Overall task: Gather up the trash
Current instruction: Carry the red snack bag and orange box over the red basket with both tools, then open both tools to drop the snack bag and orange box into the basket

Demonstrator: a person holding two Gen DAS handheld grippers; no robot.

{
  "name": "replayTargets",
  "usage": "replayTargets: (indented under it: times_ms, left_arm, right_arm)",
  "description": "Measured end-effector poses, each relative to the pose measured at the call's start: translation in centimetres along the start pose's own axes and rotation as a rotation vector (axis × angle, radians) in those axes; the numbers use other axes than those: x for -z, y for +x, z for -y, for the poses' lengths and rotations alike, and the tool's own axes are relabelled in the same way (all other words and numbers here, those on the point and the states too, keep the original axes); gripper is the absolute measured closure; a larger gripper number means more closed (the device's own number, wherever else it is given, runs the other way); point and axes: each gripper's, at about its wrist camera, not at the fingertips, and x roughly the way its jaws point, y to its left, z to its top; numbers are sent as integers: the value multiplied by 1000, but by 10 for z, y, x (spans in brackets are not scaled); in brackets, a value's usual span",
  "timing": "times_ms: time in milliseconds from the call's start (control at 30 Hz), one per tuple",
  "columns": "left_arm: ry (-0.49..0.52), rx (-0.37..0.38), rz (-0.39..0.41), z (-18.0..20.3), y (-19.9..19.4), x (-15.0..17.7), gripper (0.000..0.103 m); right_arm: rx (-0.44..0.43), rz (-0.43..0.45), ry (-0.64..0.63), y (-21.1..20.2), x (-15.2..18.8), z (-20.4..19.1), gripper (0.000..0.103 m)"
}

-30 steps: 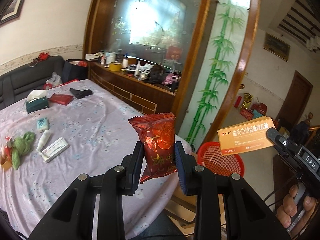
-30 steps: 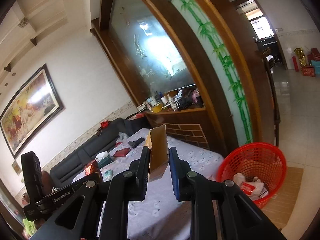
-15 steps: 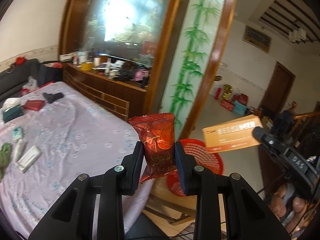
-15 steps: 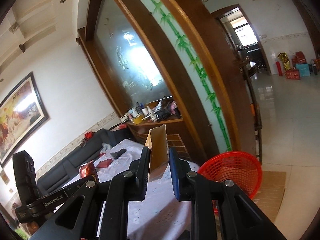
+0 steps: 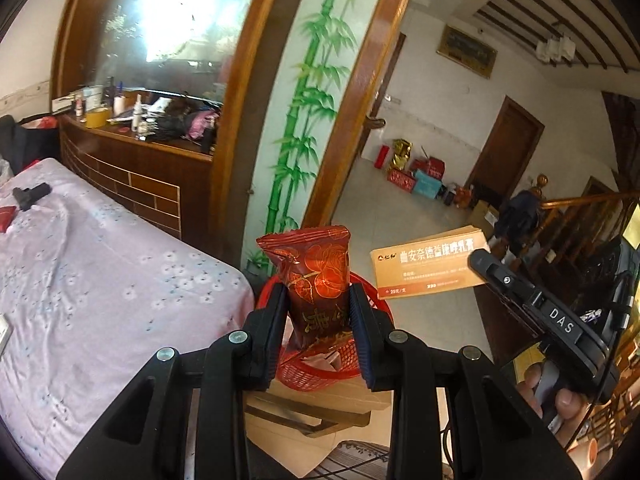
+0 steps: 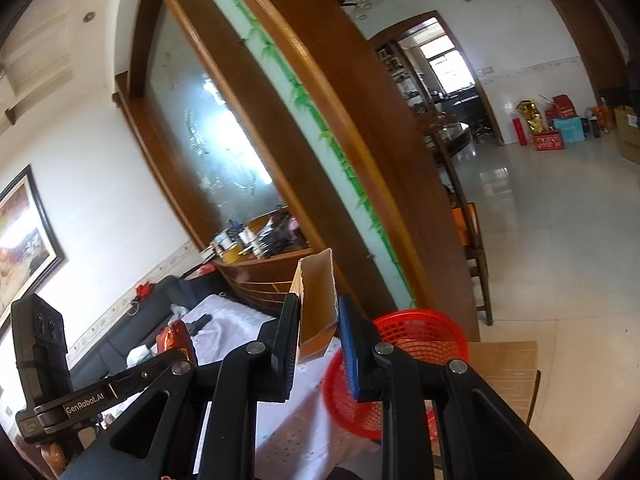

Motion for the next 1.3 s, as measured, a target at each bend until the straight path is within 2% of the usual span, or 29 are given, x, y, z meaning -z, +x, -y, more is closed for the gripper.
replayTargets:
  times_ms: [200,400,733,967,1033,1100,1133,1167,1200,1233,1300]
  left_arm:
    - [15,37,-36,8,39,-1,73]
    - [24,35,-90,9,71,6,73]
    - [11,91,-180,4,121,15,73]
    - [-20,87,-250,-12,158,27,73]
    - [-31,79,-252,-16,164,29,69]
    - [-41,68,-264,-20,167,32,47]
    - [-50,66,-259,-22,165,33,42]
    - [-51,65,-245,-23,161,33,38]
    - [-46,63,-233,-24,157,32,37]
    - [-35,52,-219,-24,149,31,37]
    - [-22,19,-189,-26,130,31,36]
  right_arm:
    - [53,-1,30,5,-2,25,82]
    - [87,-30,76,16,0,50,82]
    - [94,-77,113,44,5,70,82]
    - [122,-129,148,77,14,86,81]
    - [122,-144,158,83,18,90,80]
    - [117,-168,180,94,22,95,77]
    - [108,-177,192,96,23,97,77]
    - [87,-188,216,100,24,101,68]
    - [77,-191,232,102,25,103,62]
    - [76,-189,239,101,25,103,51]
    - [84,-180,225,98,22,97,49]
